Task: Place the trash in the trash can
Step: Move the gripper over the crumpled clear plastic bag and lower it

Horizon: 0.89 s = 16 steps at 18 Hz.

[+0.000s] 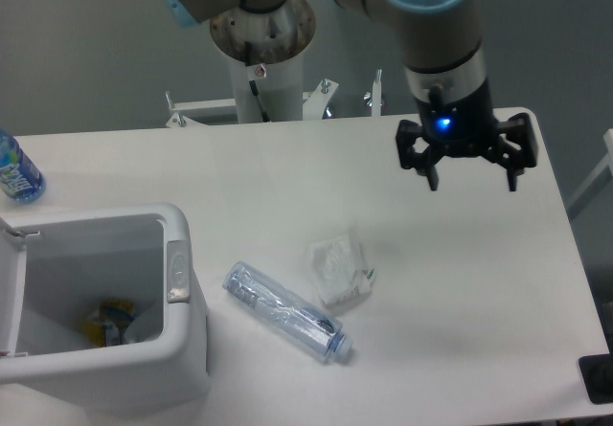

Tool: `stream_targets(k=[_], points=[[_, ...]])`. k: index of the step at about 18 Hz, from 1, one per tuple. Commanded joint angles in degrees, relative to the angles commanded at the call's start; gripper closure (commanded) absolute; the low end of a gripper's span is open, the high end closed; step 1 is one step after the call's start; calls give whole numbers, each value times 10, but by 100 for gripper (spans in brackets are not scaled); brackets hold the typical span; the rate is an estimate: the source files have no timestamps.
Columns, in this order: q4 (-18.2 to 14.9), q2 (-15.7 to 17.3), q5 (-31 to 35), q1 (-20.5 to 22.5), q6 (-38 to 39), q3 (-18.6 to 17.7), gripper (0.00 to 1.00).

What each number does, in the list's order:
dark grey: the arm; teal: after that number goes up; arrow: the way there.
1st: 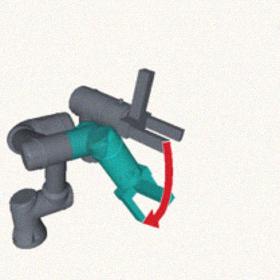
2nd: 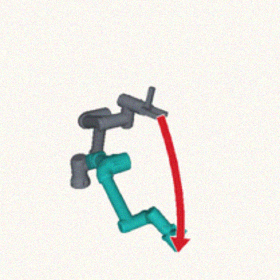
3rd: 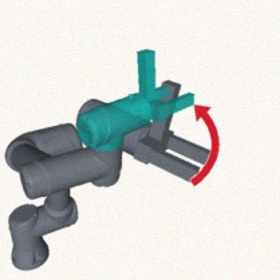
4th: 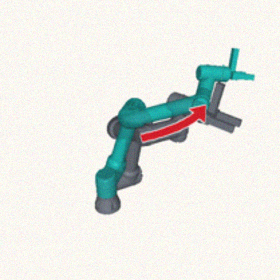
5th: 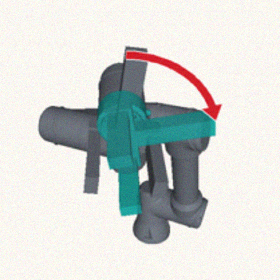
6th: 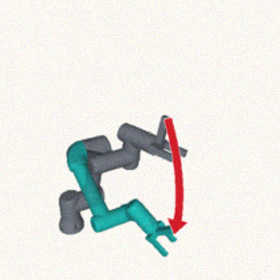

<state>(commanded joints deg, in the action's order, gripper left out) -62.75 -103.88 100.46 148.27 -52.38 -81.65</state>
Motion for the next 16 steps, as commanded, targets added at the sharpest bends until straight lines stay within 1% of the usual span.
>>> stream_targets(k=[2, 3, 6, 8, 11, 13, 15, 16], points=[[4, -5, 1, 2, -1, -8, 0], [1, -7, 1, 5, -1, -5, 0], [1, -9, -4, 7, 3, -14, 0], [3, -9, -5, 6, 4, -36, 0], [5, -16, -26, 4, 12, -49, 0], [6, -17, -26, -1, 47, -72, 0], [7, -18, -34, -22, 106, -92, 0], [9, -26, -43, -32, 127, -99, 0]])
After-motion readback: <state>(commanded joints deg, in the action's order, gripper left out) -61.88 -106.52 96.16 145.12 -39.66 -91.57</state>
